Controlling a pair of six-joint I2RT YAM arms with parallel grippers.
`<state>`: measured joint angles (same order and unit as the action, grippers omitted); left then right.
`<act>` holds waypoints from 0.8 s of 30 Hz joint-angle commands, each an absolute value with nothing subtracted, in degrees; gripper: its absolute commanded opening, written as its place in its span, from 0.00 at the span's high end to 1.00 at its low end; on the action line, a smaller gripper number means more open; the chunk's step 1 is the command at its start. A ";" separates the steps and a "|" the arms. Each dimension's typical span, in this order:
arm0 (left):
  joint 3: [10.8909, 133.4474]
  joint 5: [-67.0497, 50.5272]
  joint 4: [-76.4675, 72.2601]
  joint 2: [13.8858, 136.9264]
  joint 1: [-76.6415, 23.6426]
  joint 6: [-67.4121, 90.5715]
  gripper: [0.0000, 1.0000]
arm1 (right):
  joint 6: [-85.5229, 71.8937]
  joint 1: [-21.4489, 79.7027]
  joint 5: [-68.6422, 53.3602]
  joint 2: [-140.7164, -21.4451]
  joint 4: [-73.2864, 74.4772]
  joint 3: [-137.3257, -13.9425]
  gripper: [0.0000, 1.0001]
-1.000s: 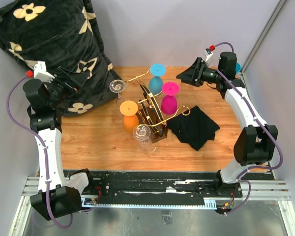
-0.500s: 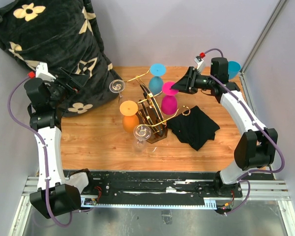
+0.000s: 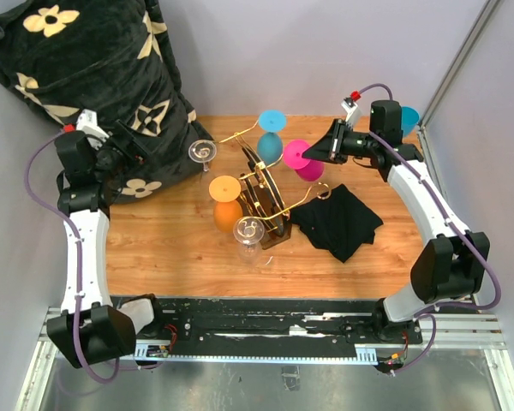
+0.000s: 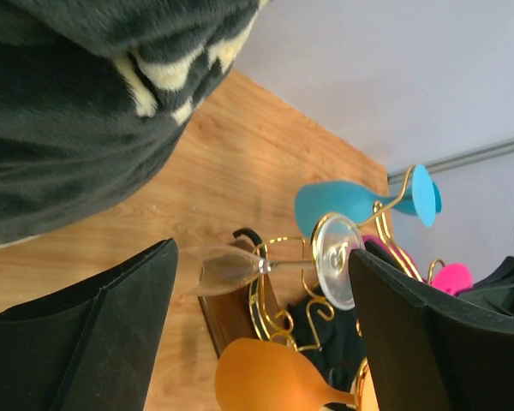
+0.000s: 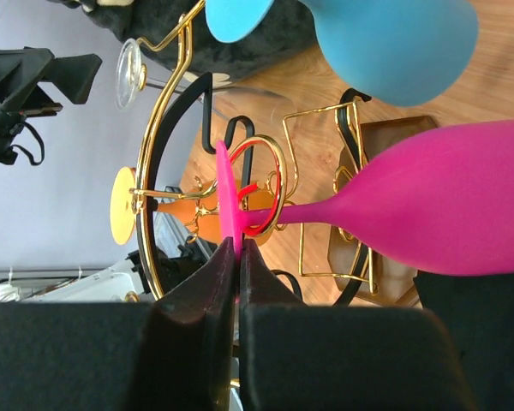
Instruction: Take the wine glass off the wine glass rack
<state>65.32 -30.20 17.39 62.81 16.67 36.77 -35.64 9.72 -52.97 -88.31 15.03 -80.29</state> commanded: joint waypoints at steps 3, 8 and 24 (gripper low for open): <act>68.59 -23.91 21.67 66.14 8.62 32.31 0.14 | -34.13 9.67 -52.13 -86.24 16.91 -80.60 0.98; 69.43 -23.42 21.61 70.25 3.52 31.61 0.12 | -34.65 9.31 -52.64 -85.41 16.89 -80.60 0.99; 69.62 -25.49 16.66 75.47 -1.38 33.48 0.85 | -36.37 8.35 -54.47 -83.85 14.03 -78.57 0.99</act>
<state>69.12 -25.19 17.65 74.61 -0.80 33.56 -35.79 9.34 -52.60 -85.73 15.40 -79.61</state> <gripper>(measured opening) 0.247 0.017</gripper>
